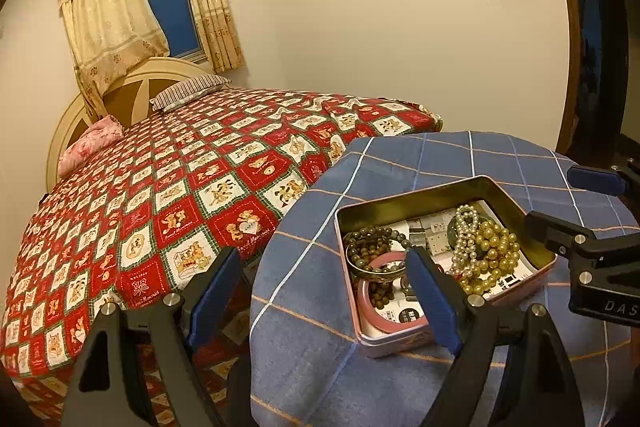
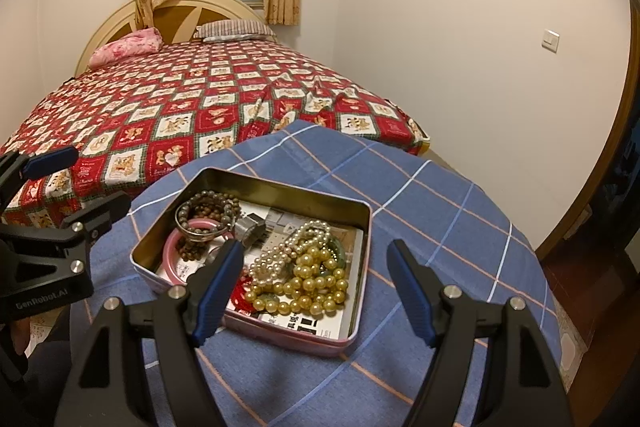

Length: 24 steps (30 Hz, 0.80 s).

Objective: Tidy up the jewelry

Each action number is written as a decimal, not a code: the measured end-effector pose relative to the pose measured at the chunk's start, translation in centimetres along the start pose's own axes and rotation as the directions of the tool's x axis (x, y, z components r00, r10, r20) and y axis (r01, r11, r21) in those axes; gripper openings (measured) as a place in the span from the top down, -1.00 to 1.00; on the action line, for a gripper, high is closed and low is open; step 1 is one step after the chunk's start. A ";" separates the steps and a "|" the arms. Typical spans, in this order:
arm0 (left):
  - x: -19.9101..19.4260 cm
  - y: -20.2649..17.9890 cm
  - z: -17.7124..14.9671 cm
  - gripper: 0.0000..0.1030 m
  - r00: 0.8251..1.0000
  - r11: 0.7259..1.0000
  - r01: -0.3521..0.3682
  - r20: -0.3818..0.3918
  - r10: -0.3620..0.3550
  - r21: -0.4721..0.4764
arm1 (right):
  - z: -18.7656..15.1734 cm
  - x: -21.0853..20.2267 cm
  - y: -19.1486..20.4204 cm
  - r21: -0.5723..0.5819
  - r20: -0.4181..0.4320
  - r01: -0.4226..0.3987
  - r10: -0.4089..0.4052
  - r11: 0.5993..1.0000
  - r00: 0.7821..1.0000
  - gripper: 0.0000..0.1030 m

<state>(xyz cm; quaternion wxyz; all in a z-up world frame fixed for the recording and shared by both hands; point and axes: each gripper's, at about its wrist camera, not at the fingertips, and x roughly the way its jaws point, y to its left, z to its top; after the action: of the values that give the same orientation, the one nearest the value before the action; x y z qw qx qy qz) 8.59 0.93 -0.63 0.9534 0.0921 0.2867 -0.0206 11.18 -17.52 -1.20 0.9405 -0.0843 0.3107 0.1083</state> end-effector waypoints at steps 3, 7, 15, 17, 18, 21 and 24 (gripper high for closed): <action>0.0 -0.3 -0.1 -0.64 1.000 1.000 -0.003 -0.002 0.003 0.012 | 0.0 0.0 0.0 -0.002 0.002 0.002 -0.002 1.000 1.000 -0.56; -0.1 -0.4 0.0 -0.64 1.000 1.000 -0.002 0.001 0.002 0.014 | -0.1 0.0 -0.1 0.001 0.001 0.001 -0.001 1.000 1.000 -0.56; -0.1 -0.5 0.0 -0.64 1.000 1.000 -0.001 -0.003 0.001 0.015 | -0.1 -0.1 -0.2 0.000 0.000 0.001 -0.001 1.000 1.000 -0.56; -0.1 -0.5 0.0 -0.64 1.000 1.000 -0.004 -0.003 0.004 0.015 | -0.1 -0.1 -0.2 0.002 0.001 -0.001 0.001 1.000 1.000 -0.56; -0.1 -0.5 0.0 -0.64 1.000 1.000 -0.003 -0.002 0.003 0.015 | -0.1 -0.1 -0.2 0.001 0.001 0.000 0.000 1.000 1.000 -0.56; -0.1 -0.5 0.0 -0.64 1.000 1.000 -0.003 -0.004 0.003 0.016 | -0.1 -0.1 -0.2 0.001 0.001 0.000 0.000 1.000 1.000 -0.56; -0.1 -0.5 0.0 -0.64 1.000 1.000 -0.001 -0.002 0.001 0.018 | -0.1 -0.1 -0.2 0.000 0.000 0.002 -0.002 1.000 1.000 -0.57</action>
<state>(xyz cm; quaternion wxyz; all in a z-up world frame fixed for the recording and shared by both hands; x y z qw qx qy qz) 8.49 0.41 -0.66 0.9522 0.1006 0.2876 -0.0226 11.12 -17.74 -1.25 0.9406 -0.0848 0.3107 0.1074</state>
